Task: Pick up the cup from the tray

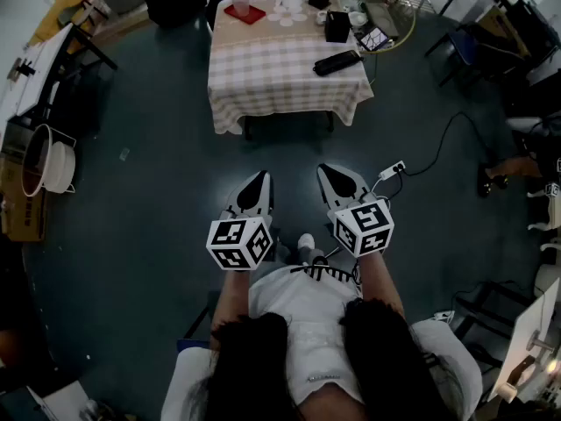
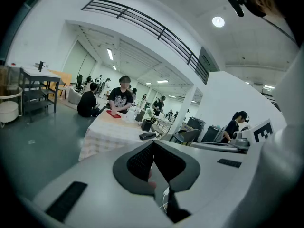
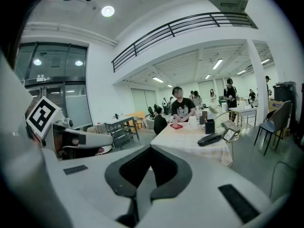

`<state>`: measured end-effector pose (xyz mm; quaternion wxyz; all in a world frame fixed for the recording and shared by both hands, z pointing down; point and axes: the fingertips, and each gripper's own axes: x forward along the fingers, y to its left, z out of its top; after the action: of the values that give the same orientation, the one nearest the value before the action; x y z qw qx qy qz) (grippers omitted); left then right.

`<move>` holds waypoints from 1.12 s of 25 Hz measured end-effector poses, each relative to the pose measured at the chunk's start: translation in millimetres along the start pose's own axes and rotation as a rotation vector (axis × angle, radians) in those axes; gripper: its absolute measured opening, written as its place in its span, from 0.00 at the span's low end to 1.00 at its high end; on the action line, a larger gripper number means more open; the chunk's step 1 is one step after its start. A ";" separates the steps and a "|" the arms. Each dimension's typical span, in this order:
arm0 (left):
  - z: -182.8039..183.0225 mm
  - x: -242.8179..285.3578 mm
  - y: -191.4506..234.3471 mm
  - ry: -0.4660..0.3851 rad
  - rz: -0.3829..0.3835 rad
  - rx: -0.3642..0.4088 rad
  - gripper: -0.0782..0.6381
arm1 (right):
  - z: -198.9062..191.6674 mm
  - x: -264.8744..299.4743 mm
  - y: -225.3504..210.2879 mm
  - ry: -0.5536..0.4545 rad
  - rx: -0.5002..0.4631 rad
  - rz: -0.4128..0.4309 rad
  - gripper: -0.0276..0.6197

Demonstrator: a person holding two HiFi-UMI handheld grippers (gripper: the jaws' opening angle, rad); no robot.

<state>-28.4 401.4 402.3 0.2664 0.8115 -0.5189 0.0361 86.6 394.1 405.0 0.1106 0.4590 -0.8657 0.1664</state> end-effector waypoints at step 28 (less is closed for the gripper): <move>-11.5 0.7 -35.7 -0.043 0.029 0.001 0.12 | 11.4 -17.1 -10.0 -0.058 -0.059 0.116 0.25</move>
<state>5.2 417.6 398.2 0.2544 0.8044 -0.5363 0.0230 103.9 397.3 390.5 0.0888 0.4094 -0.8981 0.1336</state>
